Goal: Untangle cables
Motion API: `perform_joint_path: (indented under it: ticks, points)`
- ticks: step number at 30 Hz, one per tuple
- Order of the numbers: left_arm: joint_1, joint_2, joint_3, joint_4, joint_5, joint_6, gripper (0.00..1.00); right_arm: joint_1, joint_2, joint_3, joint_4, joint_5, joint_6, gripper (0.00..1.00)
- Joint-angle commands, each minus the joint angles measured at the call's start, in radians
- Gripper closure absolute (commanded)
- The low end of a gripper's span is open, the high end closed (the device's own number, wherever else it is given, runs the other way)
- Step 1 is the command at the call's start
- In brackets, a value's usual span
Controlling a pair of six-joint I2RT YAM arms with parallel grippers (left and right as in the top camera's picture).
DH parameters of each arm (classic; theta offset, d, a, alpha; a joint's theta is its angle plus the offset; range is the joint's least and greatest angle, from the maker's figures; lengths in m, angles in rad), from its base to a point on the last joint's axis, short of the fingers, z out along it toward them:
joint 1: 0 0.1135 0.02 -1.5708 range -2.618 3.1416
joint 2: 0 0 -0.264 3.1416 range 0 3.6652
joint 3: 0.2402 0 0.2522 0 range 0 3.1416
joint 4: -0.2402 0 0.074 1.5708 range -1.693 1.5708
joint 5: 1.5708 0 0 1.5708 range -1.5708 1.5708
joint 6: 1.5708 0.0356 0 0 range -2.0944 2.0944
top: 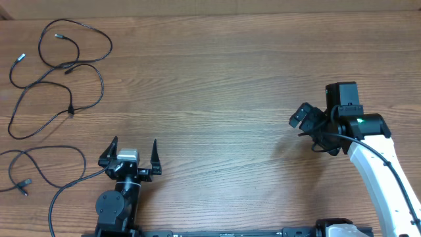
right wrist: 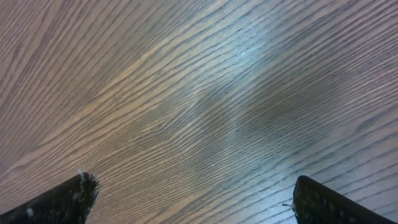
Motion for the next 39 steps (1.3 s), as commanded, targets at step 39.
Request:
perform_joint_path:
  ticks: [39]
  points:
    - [0.011, -0.011, -0.002, 0.000, 0.008, -0.009, 0.00, -0.007, -0.917, 0.003, -0.019, 0.022, -0.004, 0.00]
